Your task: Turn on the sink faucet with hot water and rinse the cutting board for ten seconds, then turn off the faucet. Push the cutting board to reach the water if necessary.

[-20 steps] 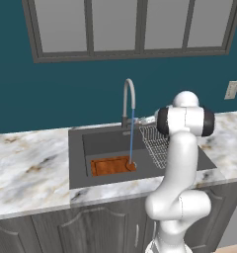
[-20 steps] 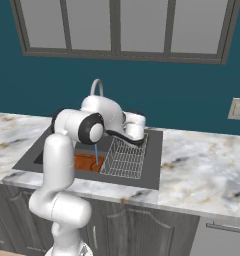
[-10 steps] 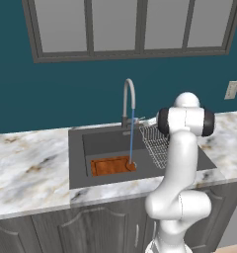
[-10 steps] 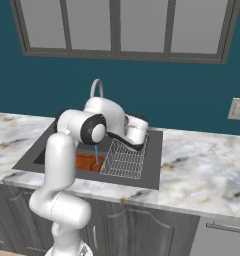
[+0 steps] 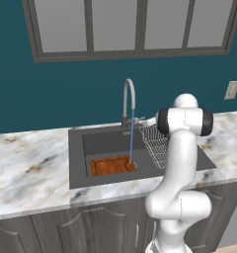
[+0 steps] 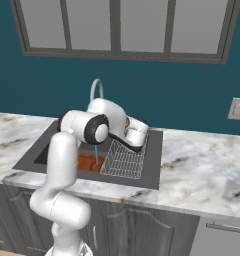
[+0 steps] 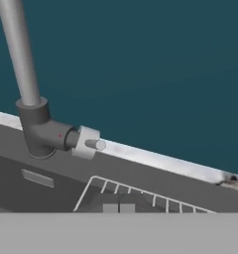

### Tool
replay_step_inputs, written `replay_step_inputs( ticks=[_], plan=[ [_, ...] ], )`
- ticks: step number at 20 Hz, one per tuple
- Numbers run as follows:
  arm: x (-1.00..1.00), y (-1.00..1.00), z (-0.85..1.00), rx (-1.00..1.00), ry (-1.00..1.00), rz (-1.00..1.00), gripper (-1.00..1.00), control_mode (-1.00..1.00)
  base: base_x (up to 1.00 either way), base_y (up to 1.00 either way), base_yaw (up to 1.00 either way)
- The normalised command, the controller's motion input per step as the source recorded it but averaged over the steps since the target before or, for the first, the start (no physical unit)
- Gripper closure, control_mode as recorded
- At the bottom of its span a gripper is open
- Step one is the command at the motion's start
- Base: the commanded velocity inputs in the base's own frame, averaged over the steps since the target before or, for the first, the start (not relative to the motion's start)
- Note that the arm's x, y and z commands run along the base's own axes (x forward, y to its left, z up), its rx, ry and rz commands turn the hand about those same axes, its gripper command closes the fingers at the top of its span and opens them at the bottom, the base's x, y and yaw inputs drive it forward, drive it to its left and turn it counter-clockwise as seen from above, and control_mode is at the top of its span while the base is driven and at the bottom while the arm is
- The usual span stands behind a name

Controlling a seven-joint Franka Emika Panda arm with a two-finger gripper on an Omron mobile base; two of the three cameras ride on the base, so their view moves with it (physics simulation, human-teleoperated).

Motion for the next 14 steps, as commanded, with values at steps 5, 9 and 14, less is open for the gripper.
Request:
replay_step_inputs(
  ticks=[5, 9, 14],
  plan=[
    [0.28, -0.02, 0.00, 0.01, 0.00, 0.04, 1.00, -1.00, 0.00, 0.00, 0.00],
    [0.24, -0.09, 0.00, 0.03, 0.00, 0.05, 1.00, -1.00, 0.00, 0.00, 0.00],
    [0.20, -0.20, 0.00, 0.05, 0.00, 0.08, 1.00, -1.00, 0.00, 0.00, 0.00]
  ],
)
